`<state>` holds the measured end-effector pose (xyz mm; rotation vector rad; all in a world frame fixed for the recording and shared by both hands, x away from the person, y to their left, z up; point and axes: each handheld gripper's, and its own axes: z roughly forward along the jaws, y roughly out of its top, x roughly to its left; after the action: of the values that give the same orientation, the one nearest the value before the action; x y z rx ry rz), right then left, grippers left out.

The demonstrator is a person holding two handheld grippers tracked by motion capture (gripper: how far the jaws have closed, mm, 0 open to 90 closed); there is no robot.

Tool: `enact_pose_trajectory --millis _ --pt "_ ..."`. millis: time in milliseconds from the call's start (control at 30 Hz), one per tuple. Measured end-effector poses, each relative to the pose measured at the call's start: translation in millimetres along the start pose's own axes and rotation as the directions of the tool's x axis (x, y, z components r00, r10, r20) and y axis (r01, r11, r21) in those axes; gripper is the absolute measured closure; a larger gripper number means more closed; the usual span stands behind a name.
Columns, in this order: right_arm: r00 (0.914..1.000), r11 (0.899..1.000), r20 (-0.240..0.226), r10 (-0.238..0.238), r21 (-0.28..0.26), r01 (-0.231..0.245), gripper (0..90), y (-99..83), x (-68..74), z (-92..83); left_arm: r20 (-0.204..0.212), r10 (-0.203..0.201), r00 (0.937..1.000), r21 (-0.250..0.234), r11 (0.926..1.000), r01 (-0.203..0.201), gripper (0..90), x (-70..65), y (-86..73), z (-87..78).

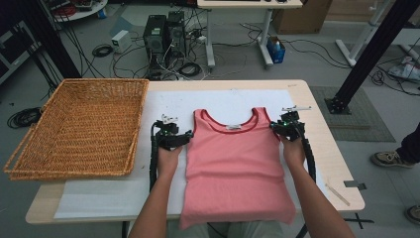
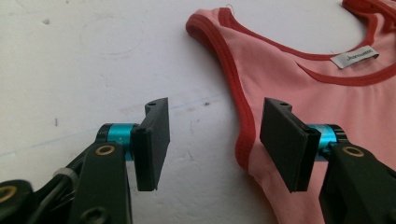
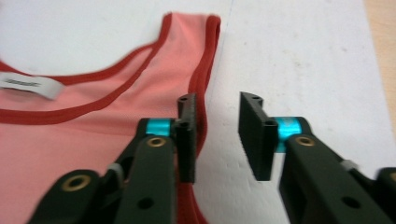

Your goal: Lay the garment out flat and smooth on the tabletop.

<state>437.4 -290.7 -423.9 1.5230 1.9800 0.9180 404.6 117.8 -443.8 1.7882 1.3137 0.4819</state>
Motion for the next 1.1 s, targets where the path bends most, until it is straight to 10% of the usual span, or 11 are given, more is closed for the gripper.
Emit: enact_pose_trajectory --millis 300,467,600,700,833,933,1100 --pt "0.9966 0.995 -0.020 0.080 -0.055 -0.081 63.1 -15.7 -12.0 -15.9 0.021 0.003 0.9998 0.050 0.9987 -0.004 44.2 -5.3 -3.6 10.1" --pt "0.9874 0.998 -0.153 0.040 0.049 -0.033 58.8 -25.9 -3.4 -13.8 0.034 -0.001 0.9994 0.047 0.9989 -0.001 50.4 -4.7 -3.8 10.2" --pt "0.9975 0.998 -0.057 -0.043 0.052 0.046 78.9 -38.2 4.2 -9.5 -0.001 0.119 0.9929 0.073 0.9903 -0.119 82.8 -16.2 -3.5 12.2" --pt "0.9968 0.996 -0.007 -0.079 0.032 0.080 83.0 -37.2 2.0 -6.5 -0.029 0.104 0.9942 0.077 0.9919 -0.101 86.6 -15.1 -0.7 14.6" --pt "0.9993 0.999 -0.006 -0.038 0.011 0.038 71.6 -37.3 -1.2 -6.6 -0.047 0.046 0.9978 0.054 0.9976 -0.044 85.3 -9.7 -1.0 13.9" --pt "0.9999 0.999 -0.016 -0.001 -0.045 0.000 62.5 -39.7 -3.1 -20.7 -0.060 0.033 0.9976 0.035 0.9989 -0.031 62.4 -9.4 -1.5 7.2" --pt "0.9994 0.992 -0.035 0.010 -0.128 -0.014 55.8 -44.3 -3.6 -51.5 -0.027 0.026 0.9993 -0.011 0.9996 -0.027 52.5 -12.6 -8.3 -14.1"
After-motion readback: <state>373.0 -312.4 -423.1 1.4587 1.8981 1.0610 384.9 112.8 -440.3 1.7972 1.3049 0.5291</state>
